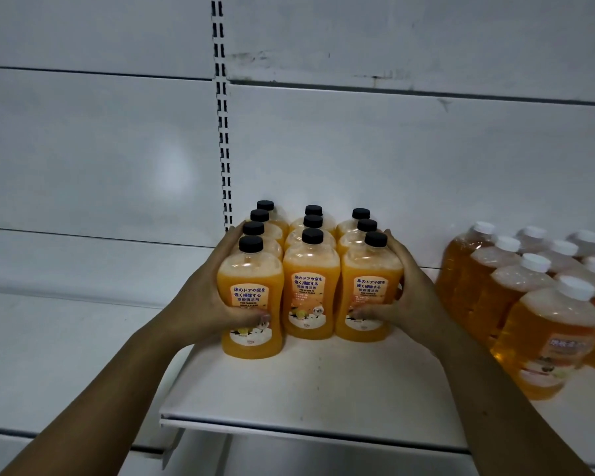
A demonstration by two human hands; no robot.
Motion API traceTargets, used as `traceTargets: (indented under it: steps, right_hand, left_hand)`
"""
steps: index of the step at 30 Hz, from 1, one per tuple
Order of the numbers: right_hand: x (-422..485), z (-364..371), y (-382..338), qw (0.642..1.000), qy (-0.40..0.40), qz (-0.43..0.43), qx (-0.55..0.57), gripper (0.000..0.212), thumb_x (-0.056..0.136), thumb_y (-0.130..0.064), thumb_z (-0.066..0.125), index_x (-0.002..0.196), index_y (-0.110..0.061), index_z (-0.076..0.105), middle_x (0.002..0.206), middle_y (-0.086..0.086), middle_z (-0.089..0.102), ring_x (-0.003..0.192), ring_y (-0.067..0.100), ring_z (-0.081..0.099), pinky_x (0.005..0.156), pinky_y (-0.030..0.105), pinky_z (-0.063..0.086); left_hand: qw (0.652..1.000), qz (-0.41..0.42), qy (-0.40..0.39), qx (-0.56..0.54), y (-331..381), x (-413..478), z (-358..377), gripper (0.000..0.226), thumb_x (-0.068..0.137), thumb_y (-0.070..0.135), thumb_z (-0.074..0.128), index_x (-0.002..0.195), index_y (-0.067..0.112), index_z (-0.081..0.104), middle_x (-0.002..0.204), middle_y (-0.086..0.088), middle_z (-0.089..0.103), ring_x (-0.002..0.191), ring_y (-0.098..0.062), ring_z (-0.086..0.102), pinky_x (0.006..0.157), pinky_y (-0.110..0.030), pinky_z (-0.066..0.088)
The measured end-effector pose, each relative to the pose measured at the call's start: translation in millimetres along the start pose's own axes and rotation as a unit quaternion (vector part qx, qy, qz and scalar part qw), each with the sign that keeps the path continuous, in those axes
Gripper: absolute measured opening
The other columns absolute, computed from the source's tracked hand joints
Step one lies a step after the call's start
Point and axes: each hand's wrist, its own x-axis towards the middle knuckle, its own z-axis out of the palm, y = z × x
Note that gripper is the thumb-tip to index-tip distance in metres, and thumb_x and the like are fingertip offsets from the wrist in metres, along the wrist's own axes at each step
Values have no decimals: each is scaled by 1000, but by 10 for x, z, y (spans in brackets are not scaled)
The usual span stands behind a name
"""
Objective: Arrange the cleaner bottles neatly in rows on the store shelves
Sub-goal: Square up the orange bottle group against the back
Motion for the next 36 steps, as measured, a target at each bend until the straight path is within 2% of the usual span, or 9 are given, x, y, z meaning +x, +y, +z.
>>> traceTargets:
  steps: [4, 8, 11, 15, 20, 24, 30, 32, 36]
  right_hand:
    - [-43, -25, 31, 999, -29, 17, 21, 136, 58, -5, 99, 155, -56, 19, 143, -22, 50, 110, -15, 62, 76, 14, 57]
    - [-83, -32, 115, 997, -60, 37, 10, 147, 60, -3, 99, 161, -53, 4, 142, -21, 53, 115, -13, 61, 78, 15, 58]
    - [-70, -31, 136, 998, -49, 34, -8, 143, 60, -10, 100, 159, -57, 8, 141, -24, 54, 118, -8, 62, 90, 25, 61]
    - [-51, -27, 145, 999, -42, 35, -5, 142, 60, -7, 99, 159, -56, 10, 141, -22, 56, 117, -7, 63, 89, 24, 60]
    - [-82, -22, 146, 998, -51, 34, -4, 143, 63, -9, 99, 158, -58, 5, 141, -24, 54, 117, -10, 61, 83, 19, 60]
    - [-118, -11, 137, 998, -42, 36, 0, 146, 60, -15, 102, 157, -61, 2, 142, -24, 54, 124, 1, 61, 85, 19, 59]
    - [-115, 279, 6, 998, 55, 23, 23, 150, 54, -30, 102, 160, -51, -2, 159, -12, 38, 135, 14, 51, 106, 42, 50]
    - [-119, 317, 23, 997, 74, 16, 32, 148, 48, -42, 101, 161, -47, 6, 155, -13, 42, 133, 13, 53, 105, 40, 52]
    - [-117, 299, 82, 996, 80, 14, 20, 141, 45, -51, 102, 159, -43, 19, 147, -12, 53, 129, 16, 59, 106, 52, 55]
  left_hand:
    - [1000, -6, 0, -1, -53, -75, 33, 138, 54, 32, 101, 159, 55, 16, 140, 30, 55, 122, -12, 68, 90, -38, 64]
    - [999, -14, -35, 1, -147, -169, 82, 148, 52, 28, 104, 160, 52, 5, 150, 16, 50, 132, -8, 60, 94, -25, 59]
    - [1000, -6, -26, -1, -166, -163, 87, 148, 53, 26, 105, 160, 53, 6, 149, 22, 50, 133, -10, 59, 99, -31, 59]
    - [1000, -2, -13, 3, -161, -140, 79, 145, 53, 32, 104, 158, 58, 8, 149, 28, 48, 134, -10, 59, 102, -42, 59]
    - [1000, -2, -13, 9, -162, -181, 112, 148, 57, 25, 104, 159, 57, 2, 151, 26, 46, 135, -10, 58, 103, -43, 59]
    - [1000, -5, -12, 11, -159, -196, 129, 150, 58, 23, 104, 158, 60, -1, 150, 32, 44, 135, -5, 57, 103, -38, 59]
    - [1000, -8, -11, 14, -158, -198, 132, 150, 59, 23, 104, 156, 64, -3, 148, 35, 44, 133, -3, 58, 101, -32, 58]
    - [1000, -8, -8, 16, -164, -201, 133, 150, 59, 23, 104, 157, 63, -3, 149, 35, 45, 133, -3, 58, 101, -32, 58]
    - [1000, -14, -12, 20, -202, -202, 94, 151, 55, 27, 105, 158, 60, 1, 146, 34, 48, 131, -1, 59, 97, -26, 59]
